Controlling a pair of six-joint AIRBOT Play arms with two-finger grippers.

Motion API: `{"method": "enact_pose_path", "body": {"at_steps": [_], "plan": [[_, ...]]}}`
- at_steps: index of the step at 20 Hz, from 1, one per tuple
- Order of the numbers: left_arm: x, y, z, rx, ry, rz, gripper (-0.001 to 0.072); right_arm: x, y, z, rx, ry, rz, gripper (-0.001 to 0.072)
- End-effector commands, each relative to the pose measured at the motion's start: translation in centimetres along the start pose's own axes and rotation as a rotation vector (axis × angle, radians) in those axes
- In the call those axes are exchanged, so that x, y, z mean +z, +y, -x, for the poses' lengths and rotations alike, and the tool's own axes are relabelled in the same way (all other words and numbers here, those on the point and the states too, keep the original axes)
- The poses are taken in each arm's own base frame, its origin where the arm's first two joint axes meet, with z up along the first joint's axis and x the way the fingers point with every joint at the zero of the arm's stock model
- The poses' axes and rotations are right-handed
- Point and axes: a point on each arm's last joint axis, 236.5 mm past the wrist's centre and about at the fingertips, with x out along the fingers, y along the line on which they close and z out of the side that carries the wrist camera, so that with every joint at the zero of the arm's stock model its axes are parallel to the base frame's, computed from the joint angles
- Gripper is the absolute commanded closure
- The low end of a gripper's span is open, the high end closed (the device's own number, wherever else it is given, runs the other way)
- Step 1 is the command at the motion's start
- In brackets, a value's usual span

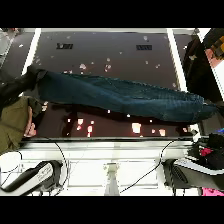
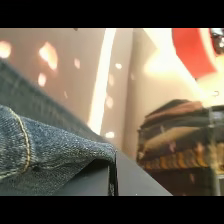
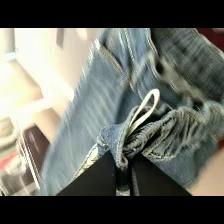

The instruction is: Fold the clothes and pants, and hang the long-sleeved shirts on hangers.

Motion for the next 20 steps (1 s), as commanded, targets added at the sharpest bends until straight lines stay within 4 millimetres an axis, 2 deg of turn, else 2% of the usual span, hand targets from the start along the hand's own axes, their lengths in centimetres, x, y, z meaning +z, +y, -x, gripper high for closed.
{"method": "enact_pose_path", "body": {"at_steps": [1,2,4,5,7,8,9,10,11,12,13,14,15,16,17,18,19,20], "plan": [[0.1,1.4,-8.9,0.043,0.017,-0.003,0.0703,3.4,2.3,-3.7,0.036,-0.128,-0.128,0.0693],[-0.3,3.0,-11.4,0.059,0.044,0.059,0.0703,4.2,2.9,-5.1,0.068,-0.148,-0.181,0.0693],[-0.9,7.0,-15.1,0.11,0.065,0.214,0.0703,5.5,3.2,-7.4,0.111,-0.178,-0.36,0.0692],[-1.2,8.9,-16.4,0.132,0.07,0.268,0.0702,5.9,3.0,-8.4,0.117,-0.176,-0.437,0.0691],[-1.0,11.4,-18.1,0.157,0.041,0.325,0.07,7.2,3.3,-10.0,0.126,-0.185,-0.525,0.0687],[-0.3,12.1,-18.6,0.161,0.001,0.371,0.0682,8.3,4.3,-10.5,0.139,-0.199,-0.492,0.0635],[0.5,12.5,-18.9,0.158,-0.042,0.421,0.0558,9.2,5.7,-11.0,0.153,-0.2,-0.435,0.0533],[1.3,12.4,-19.0,0.15,-0.077,0.448,0.0451,10.0,7.7,-11.4,0.175,-0.188,-0.363,0.0483],[2.4,12.1,-18.9,0.144,-0.106,0.407,0.0407,10.6,9.5,-11.6,0.193,-0.174,-0.291,0.0478],[3.2,11.4,-18.9,0.131,-0.113,0.334,0.0397,10.9,11.3,-11.7,0.21,-0.143,-0.224,0.0424],[4.0,10.4,-18.9,0.109,-0.114,0.276,0.0238,10.9,12.4,-11.7,0.22,-0.11,-0.187,0.0364],[4.5,9.2,-18.9,0.081,-0.108,0.243,0.0185,10.8,13.1,-11.7,0.211,-0.084,-0.136,0.036],[4.7,7.5,-18.9,0.039,-0.089,0.216,0.019,10.6,13.0,-11.6,0.181,-0.065,-0.09,0.036],[4.7,5.6,-18.8,-0.012,-0.059,0.199,0.0251,10.3,12.3,-11.4,0.134,-0.054,-0.046,0.0361],[4.5,3.1,-18.6,-0.078,-0.014,0.145,0.0439,9.8,11.3,-11.2,0.07,-0.029,0.012,0.0372],[3.8,0.3,-18.3,-0.145,0.029,0.058,0.0605,9.3,9.7,-10.7,-0.008,-0.001,0.054,0.0424],[2.6,-2.7,-17.9,-0.218,0.076,-0.032,0.07,8.6,8.0,-10.2,-0.083,0.038,0.112,0.0663],[1.3,-5.6,-17.5,-0.278,0.118,-0.077,0.07,8.1,6.4,-9.6,-0.14,0.074,0.156,0.0687]]}}
